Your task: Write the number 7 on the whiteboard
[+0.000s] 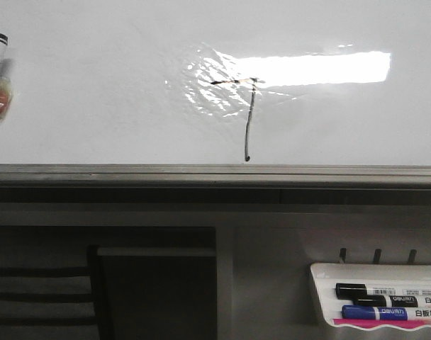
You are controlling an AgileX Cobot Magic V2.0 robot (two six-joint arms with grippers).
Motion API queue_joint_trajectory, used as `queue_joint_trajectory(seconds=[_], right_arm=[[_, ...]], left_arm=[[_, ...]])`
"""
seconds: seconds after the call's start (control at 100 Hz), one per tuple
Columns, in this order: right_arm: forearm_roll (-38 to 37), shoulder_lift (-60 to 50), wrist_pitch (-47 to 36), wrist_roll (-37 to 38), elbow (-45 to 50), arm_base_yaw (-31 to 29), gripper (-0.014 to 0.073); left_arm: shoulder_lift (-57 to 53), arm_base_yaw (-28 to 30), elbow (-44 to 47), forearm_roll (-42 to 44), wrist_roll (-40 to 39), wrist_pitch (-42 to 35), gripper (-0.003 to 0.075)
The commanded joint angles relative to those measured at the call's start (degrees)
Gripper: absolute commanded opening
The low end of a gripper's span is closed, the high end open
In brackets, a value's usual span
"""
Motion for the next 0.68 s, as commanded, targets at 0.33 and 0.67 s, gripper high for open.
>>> queue_joint_trajectory(seconds=[0.33,0.67], right_arm=[[-16.7,-1.2,-8.9,12.4,1.7,-0.4,-0.0071],[-16.7,-1.2,-8.9,12.4,1.7,-0.4,-0.0071]], left_arm=[[-1.7,0.1,2.0,-0.4,0.0,-4.9,-0.002],[-1.7,0.1,2.0,-0.4,0.0,-4.9,-0.002]])
